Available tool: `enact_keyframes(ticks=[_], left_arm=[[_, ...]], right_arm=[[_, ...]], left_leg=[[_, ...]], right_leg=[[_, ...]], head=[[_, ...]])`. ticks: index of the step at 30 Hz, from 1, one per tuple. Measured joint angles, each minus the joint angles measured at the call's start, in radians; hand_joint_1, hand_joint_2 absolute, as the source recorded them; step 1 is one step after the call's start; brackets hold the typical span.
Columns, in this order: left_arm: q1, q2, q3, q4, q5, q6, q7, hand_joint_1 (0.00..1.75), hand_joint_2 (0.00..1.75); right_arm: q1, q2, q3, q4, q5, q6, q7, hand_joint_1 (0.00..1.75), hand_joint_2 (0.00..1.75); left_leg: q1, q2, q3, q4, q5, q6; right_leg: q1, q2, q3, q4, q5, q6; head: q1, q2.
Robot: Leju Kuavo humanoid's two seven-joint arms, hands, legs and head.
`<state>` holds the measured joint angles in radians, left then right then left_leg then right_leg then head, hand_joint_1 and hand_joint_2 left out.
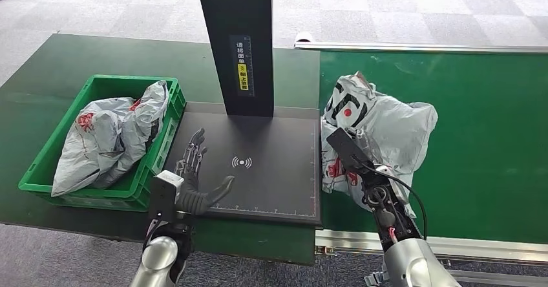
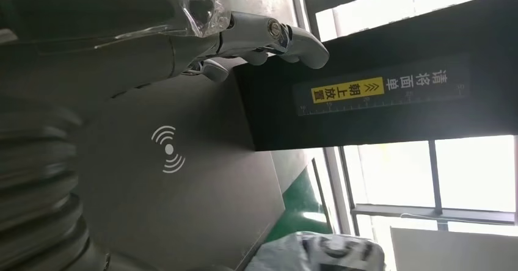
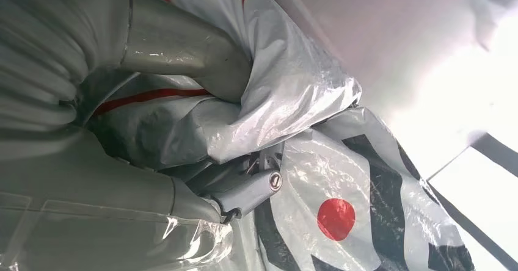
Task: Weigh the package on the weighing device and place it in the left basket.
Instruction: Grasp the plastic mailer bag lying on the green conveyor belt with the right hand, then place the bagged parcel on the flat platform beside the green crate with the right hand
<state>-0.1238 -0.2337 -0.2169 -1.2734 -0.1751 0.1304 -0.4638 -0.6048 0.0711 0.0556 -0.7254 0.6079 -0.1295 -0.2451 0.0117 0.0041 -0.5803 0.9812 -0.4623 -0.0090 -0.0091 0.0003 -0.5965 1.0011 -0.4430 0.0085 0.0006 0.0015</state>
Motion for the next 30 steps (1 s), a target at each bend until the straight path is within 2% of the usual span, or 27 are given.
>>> enact_keyframes(ticks=[3, 7, 13, 23, 27, 30], left_arm=[[0.000, 0.000, 0.000, 0.000, 0.007, 0.006, -0.014, 0.00, 1.75], [0.000, 0.000, 0.000, 0.000, 0.023, 0.019, -0.041, 0.00, 1.75], [-0.001, 0.000, 0.002, 0.000, 0.068, 0.060, -0.098, 0.00, 1.75], [-0.033, 0.000, 0.000, 0.000, 0.112, 0.091, -0.145, 0.00, 1.75], [-0.042, -0.005, 0.000, -0.001, 0.156, 0.099, -0.169, 0.00, 1.75], [-0.047, -0.010, 0.000, -0.001, 0.167, 0.102, -0.173, 0.00, 1.75]], right_arm=[[0.021, 0.019, -0.026, -0.100, -0.137, -0.071, -0.087, 1.75, 1.75], [0.048, 0.041, -0.045, -0.208, -0.246, -0.139, -0.175, 1.75, 1.75], [0.091, 0.060, -0.049, -0.330, -0.325, -0.187, -0.256, 1.75, 1.75], [0.108, 0.079, 0.040, -0.388, -0.338, -0.015, -0.270, 1.75, 1.75], [0.064, 0.076, 0.123, -0.365, -0.265, 0.115, -0.271, 1.75, 1.75], [0.033, 0.078, 0.176, -0.344, -0.255, 0.147, -0.270, 1.75, 1.75]], left_leg=[[0.000, 0.000, 0.000, 0.000, 0.000, 0.000], [0.000, 0.000, 0.000, 0.000, 0.000, 0.000], [0.000, -0.001, 0.000, 0.000, 0.000, 0.000], [0.000, -0.001, 0.000, 0.000, 0.000, 0.000], [0.000, 0.002, 0.000, 0.000, 0.000, 0.000], [0.000, -0.002, 0.000, 0.000, 0.000, 0.000]], right_leg=[[0.000, 0.000, 0.000, 0.000, 0.000, 0.000], [0.000, 0.000, 0.000, 0.000, 0.000, 0.000], [0.000, 0.000, 0.000, 0.000, 0.000, 0.000], [0.000, 0.000, 0.000, 0.000, 0.000, 0.000], [0.000, 0.001, 0.000, 0.000, 0.000, 0.000], [0.000, -0.002, 0.001, 0.000, 0.000, 0.000]], head=[[0.000, 0.000], [0.000, 0.000], [0.000, 0.000], [0.000, 0.000], [0.000, 0.000], [0.000, 0.000]])
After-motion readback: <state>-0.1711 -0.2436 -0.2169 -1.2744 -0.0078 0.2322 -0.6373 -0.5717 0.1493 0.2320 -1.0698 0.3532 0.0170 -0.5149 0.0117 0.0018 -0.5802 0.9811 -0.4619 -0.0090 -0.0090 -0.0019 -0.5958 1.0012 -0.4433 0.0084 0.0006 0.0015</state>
